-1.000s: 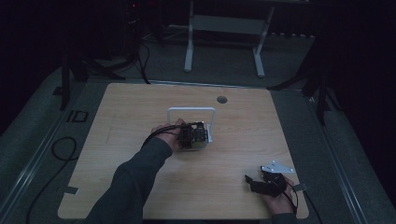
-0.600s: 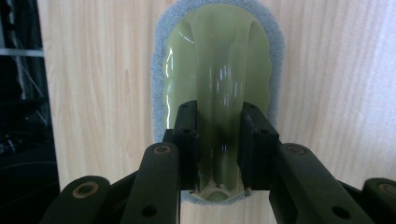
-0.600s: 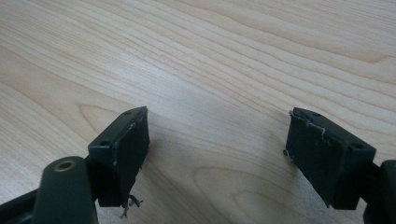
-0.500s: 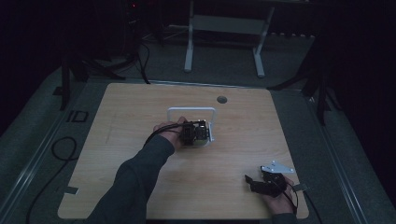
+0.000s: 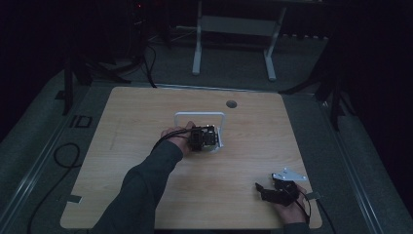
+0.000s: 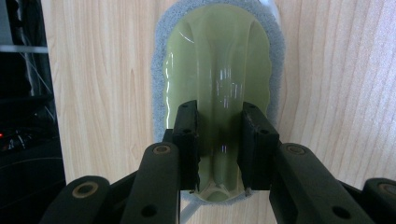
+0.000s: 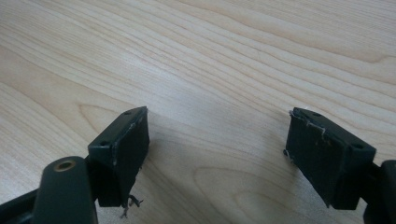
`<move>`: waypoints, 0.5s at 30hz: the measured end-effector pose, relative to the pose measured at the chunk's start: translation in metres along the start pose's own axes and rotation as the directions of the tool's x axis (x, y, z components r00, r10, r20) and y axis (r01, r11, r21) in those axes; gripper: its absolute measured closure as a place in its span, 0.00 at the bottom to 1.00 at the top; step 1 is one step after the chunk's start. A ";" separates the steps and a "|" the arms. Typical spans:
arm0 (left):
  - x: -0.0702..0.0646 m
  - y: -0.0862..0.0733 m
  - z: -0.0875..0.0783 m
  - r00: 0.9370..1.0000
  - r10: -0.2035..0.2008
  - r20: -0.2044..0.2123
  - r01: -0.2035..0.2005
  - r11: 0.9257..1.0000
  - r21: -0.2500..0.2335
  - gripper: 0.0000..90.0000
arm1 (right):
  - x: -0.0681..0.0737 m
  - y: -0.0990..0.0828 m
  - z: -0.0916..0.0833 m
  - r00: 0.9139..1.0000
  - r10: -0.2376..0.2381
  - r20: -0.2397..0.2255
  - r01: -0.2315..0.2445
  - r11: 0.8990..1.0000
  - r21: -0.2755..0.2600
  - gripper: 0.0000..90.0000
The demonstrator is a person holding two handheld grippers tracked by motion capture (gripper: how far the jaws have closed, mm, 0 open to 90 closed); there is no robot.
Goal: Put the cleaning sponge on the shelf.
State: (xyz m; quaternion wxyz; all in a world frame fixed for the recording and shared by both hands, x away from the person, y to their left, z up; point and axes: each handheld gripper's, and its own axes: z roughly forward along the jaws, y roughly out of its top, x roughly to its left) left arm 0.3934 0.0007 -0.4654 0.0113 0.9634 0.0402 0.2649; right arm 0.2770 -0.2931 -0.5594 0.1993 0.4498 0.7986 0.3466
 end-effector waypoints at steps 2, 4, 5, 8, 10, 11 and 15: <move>0.000 0.000 0.001 1.000 -0.002 0.001 0.002 1.000 -0.002 0.79 | 0.000 0.000 0.000 1.000 -0.001 0.000 0.001 1.000 0.000 0.23; 0.000 0.001 0.001 1.000 -0.001 0.002 0.001 1.000 -0.002 0.79 | 0.000 0.000 0.000 1.000 0.000 0.000 0.000 1.000 0.000 0.23; 0.001 0.001 0.001 1.000 -0.002 0.000 0.002 1.000 -0.002 0.79 | 0.000 0.000 0.000 1.000 -0.001 0.000 0.001 1.000 0.000 0.23; 0.001 0.001 0.003 1.000 -0.001 -0.009 0.001 1.000 0.001 0.79 | 0.000 0.000 0.000 1.000 0.000 0.000 0.000 1.000 0.000 0.23; 0.001 0.001 0.004 1.000 0.000 -0.016 0.000 1.000 0.002 0.79 | 0.000 0.000 0.000 1.000 -0.001 -0.001 0.001 1.000 -0.001 0.23; 0.001 0.001 0.004 1.000 -0.002 -0.020 0.002 1.000 0.001 0.79 | 0.000 0.000 0.000 1.000 -0.001 -0.001 0.001 1.000 -0.001 0.23; 0.000 0.002 0.006 0.999 0.000 -0.037 0.000 1.000 0.003 0.79 | 0.000 0.000 0.000 1.000 -0.001 -0.001 0.001 1.000 0.000 0.23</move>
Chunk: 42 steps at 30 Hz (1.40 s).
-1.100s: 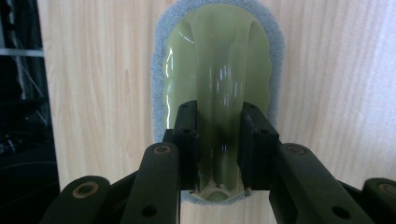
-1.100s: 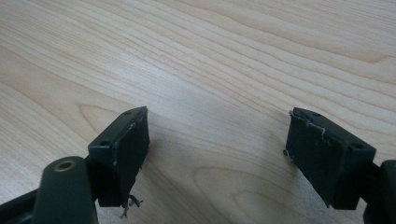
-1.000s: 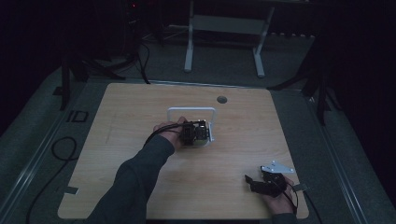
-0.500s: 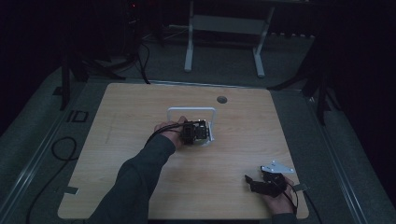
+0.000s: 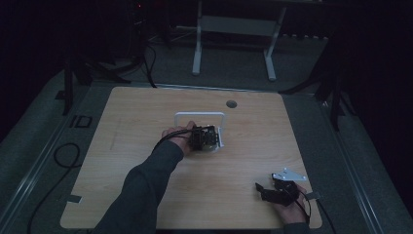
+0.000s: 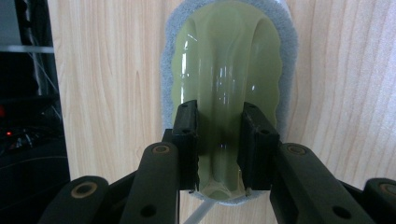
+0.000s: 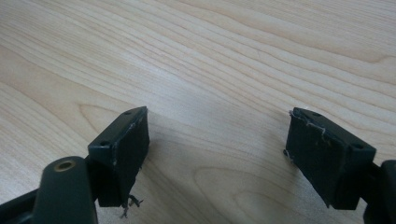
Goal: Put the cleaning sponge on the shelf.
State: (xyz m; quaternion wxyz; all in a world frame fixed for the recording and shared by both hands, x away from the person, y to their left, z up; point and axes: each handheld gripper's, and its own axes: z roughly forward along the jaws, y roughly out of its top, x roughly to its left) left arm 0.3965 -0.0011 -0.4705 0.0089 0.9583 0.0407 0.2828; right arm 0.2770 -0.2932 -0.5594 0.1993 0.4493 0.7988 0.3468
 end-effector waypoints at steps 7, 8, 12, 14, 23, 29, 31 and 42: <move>0.000 -0.002 0.006 1.000 -0.015 -0.007 0.015 1.000 0.008 0.72 | 0.000 0.000 0.000 1.000 -0.001 -0.001 0.001 1.000 0.000 0.23; 0.000 -0.003 0.007 1.000 -0.015 -0.008 0.015 1.000 0.007 0.71 | 0.000 0.000 0.000 1.000 -0.001 -0.001 0.001 1.000 0.000 0.23; -0.002 -0.005 0.008 0.999 0.020 -0.037 -0.019 1.000 0.022 0.77 | 0.000 0.000 0.000 1.000 -0.001 -0.001 0.001 1.000 0.000 0.23; -0.002 -0.005 0.007 0.998 0.031 -0.055 -0.029 0.999 0.021 0.80 | 0.000 0.000 0.000 1.000 -0.001 -0.001 0.001 1.000 0.000 0.23; -0.001 -0.005 0.009 0.996 0.034 -0.088 -0.034 0.999 0.002 0.81 | 0.000 0.000 0.000 1.000 -0.001 -0.001 0.001 1.000 0.000 0.23; -0.001 -0.004 0.011 0.995 0.031 -0.099 -0.030 1.000 0.009 0.80 | 0.000 0.000 0.000 1.000 -0.001 -0.001 0.001 1.000 0.000 0.23; -0.002 -0.004 0.012 0.994 0.035 -0.099 -0.035 0.999 0.011 0.78 | 0.000 0.000 0.000 1.000 -0.001 -0.001 0.001 1.000 0.000 0.23; -0.003 -0.007 0.007 0.996 -0.001 -0.090 0.002 1.000 0.020 0.64 | 0.000 0.000 0.000 1.000 -0.001 -0.001 0.001 1.000 0.000 0.23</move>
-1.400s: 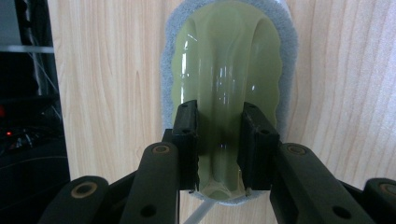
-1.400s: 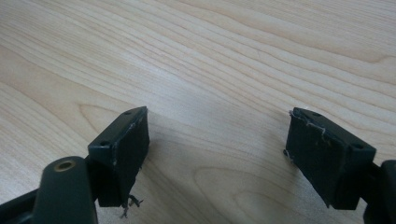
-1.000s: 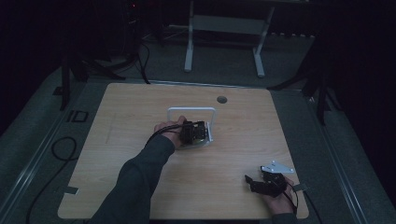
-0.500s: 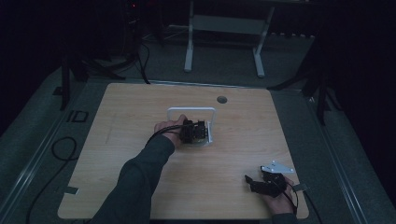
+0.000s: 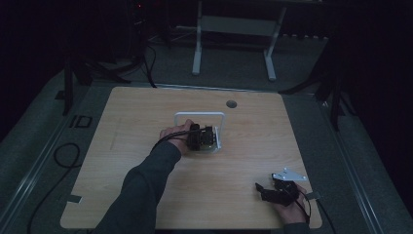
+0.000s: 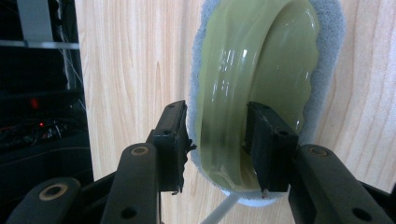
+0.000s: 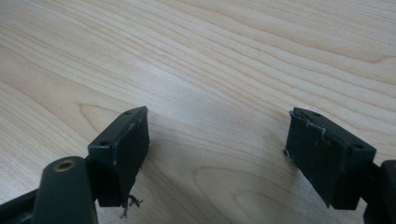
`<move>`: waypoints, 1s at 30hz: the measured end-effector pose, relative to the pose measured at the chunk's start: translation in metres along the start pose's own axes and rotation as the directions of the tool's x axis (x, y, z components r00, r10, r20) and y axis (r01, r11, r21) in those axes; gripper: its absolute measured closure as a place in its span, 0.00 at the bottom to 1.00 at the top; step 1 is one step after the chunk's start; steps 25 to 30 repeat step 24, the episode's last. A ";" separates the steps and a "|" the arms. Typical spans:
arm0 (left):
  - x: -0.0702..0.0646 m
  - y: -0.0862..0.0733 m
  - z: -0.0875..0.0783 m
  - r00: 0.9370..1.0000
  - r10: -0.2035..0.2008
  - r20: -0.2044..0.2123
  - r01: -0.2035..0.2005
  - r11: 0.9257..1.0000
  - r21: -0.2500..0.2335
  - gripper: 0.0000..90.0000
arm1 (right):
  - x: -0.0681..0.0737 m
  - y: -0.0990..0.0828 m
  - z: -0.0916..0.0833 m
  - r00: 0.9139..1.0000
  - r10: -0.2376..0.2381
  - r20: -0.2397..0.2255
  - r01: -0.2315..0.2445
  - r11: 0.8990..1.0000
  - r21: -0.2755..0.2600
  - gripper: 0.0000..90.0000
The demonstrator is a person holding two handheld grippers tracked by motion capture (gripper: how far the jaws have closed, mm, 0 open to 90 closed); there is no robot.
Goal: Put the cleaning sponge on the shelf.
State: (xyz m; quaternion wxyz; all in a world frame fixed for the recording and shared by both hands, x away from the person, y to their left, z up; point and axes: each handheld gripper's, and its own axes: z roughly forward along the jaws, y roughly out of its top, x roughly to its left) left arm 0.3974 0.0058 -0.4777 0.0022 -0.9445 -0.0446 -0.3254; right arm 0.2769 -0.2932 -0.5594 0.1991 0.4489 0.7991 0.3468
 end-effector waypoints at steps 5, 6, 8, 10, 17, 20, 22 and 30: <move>0.001 -0.003 -0.006 0.999 -0.036 0.001 0.036 0.999 -0.007 0.59 | 0.000 0.000 0.000 1.000 0.000 0.000 0.000 1.000 0.000 0.23; 0.002 -0.004 -0.008 0.999 -0.035 -0.002 0.035 0.999 -0.006 0.59 | 0.000 0.000 0.000 1.000 0.000 0.000 0.000 1.000 0.000 0.23; 0.002 -0.005 -0.011 0.999 -0.042 -0.001 0.042 0.999 -0.015 0.58 | 0.000 0.000 0.000 1.000 0.000 0.000 0.000 1.000 0.000 0.23; 0.001 -0.007 -0.015 0.999 -0.043 -0.014 0.043 0.999 -0.022 0.57 | 0.000 0.000 0.000 1.000 0.000 0.000 0.000 1.000 0.000 0.23; 0.000 -0.015 -0.029 0.997 -0.075 -0.023 0.074 0.997 -0.035 0.56 | 0.000 0.000 0.000 1.000 0.000 0.000 0.000 1.000 0.000 0.23; -0.002 -0.022 -0.039 0.995 -0.102 -0.016 0.101 0.993 -0.064 0.58 | 0.000 0.000 0.000 1.000 0.000 -0.001 0.000 1.000 0.000 0.23; -0.003 -0.027 -0.047 0.994 -0.104 -0.018 0.103 0.991 -0.086 0.58 | 0.000 0.000 0.000 1.000 0.000 -0.001 0.000 1.000 0.000 0.23; -0.004 -0.033 -0.055 0.991 -0.133 -0.002 0.132 0.985 -0.115 0.57 | 0.000 0.000 0.000 1.000 0.000 -0.001 0.000 1.000 0.000 0.23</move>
